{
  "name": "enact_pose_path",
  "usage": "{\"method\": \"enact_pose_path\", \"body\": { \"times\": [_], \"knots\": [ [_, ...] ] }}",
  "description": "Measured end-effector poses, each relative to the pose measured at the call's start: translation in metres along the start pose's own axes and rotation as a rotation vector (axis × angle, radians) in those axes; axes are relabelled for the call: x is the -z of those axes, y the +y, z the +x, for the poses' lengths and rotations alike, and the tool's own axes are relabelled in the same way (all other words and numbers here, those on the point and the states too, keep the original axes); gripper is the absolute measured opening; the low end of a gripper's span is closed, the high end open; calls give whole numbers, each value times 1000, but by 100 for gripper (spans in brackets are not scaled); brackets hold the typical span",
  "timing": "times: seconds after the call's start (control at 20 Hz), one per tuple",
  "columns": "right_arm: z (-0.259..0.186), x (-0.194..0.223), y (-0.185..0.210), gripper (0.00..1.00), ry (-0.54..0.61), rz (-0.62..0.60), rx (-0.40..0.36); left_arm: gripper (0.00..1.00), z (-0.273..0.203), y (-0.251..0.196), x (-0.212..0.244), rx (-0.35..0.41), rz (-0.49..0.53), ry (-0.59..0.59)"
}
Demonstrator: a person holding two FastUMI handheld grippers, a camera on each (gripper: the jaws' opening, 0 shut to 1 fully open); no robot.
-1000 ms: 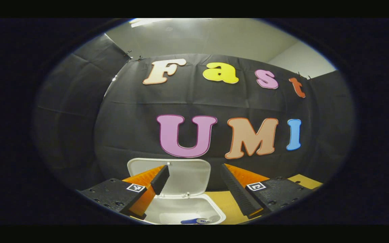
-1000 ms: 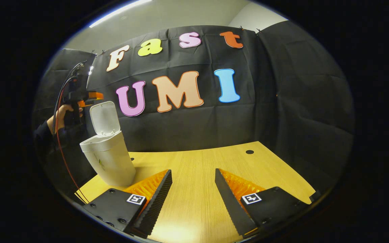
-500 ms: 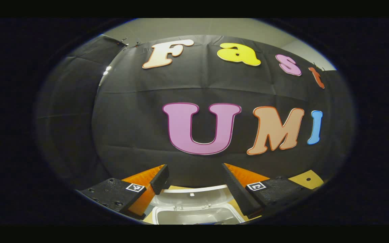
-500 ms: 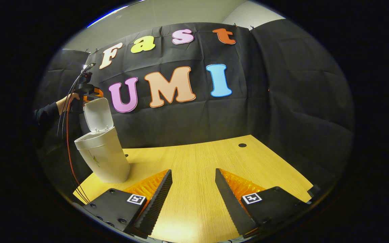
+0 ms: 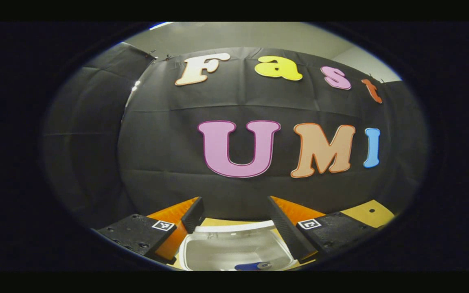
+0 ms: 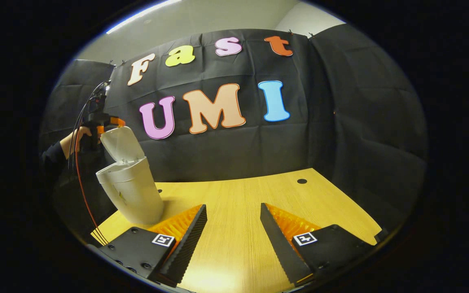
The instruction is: Press the lid of the desktop garbage bin to open it, pick up the crumpled paper on the desktop and throw it into the bin, then pick up the pop can on the desktop and drop it into the bin, and finally close the garbage bin lid.
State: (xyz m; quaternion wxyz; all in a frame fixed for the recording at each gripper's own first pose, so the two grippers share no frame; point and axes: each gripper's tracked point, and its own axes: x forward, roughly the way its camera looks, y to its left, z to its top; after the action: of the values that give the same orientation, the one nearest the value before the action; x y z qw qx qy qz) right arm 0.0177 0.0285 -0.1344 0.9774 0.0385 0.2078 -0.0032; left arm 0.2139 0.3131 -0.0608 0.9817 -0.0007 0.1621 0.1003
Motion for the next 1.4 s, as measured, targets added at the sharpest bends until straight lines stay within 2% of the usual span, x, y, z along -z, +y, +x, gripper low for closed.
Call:
{"method": "enact_pose_path", "body": {
  "times": [0.05, 0.1, 0.15, 0.35, 0.4, 0.45, 0.5, 0.55, 0.6, 0.65, 0.7, 0.75, 0.85, 1.0, 1.1, 1.4],
  "knots": [
    [1, 0, 1, 90, 1, -2, -9, 94, -10, -3, 11, -2, -5, -4],
    [2, -1, 1, 90, 5, -5, -16, 96, -20, -5, 31, -3, -12, 15],
    [2, -1, 2, 90, 7, -8, -22, 93, -28, -8, 54, 0, -23, 49],
    [4, 0, 2, 90, 25, -41, -36, 92, -49, -10, 145, -20, -38, 184],
    [5, 0, 1, 90, 30, -53, -35, 90, -55, -12, 144, -25, -11, 145],
    [5, 0, 2, 91, 38, -64, -36, 94, -52, -11, 131, -35, 1, 51],
    [6, 1, 2, 90, 45, -75, -39, 96, -49, -10, 139, -50, -2, 42],
    [7, 2, 2, 90, 50, -84, -39, 90, -52, -11, 149, -57, 5, 47],
    [8, 3, 2, 90, 58, -92, -38, 89, -53, -13, 147, -60, 33, -5],
    [8, 4, 3, 90, 69, -95, -41, 95, -54, -13, 136, -64, 20, -82],
    [9, 6, 5, 90, 76, -96, -47, 96, -50, -14, 139, -65, 39, -72],
    [8, 7, 8, 90, 79, -103, -53, 91, -49, -12, 146, -65, 19, -52],
    [9, 7, 13, 90, 79, -125, -60, 93, -50, -12, 142, -61, 26, -55],
    [8, -1, 20, 90, 67, -128, -81, 91, -51, -15, 134, -55, 37, -55],
    [7, -9, 20, 94, 44, -122, -85, 92, -50, -19, 131, -52, 40, -52],
    [6, -41, 12, 92, -36, -96, -77, 93, -72, -35, 89, -54, 13, -118]
  ]
}}
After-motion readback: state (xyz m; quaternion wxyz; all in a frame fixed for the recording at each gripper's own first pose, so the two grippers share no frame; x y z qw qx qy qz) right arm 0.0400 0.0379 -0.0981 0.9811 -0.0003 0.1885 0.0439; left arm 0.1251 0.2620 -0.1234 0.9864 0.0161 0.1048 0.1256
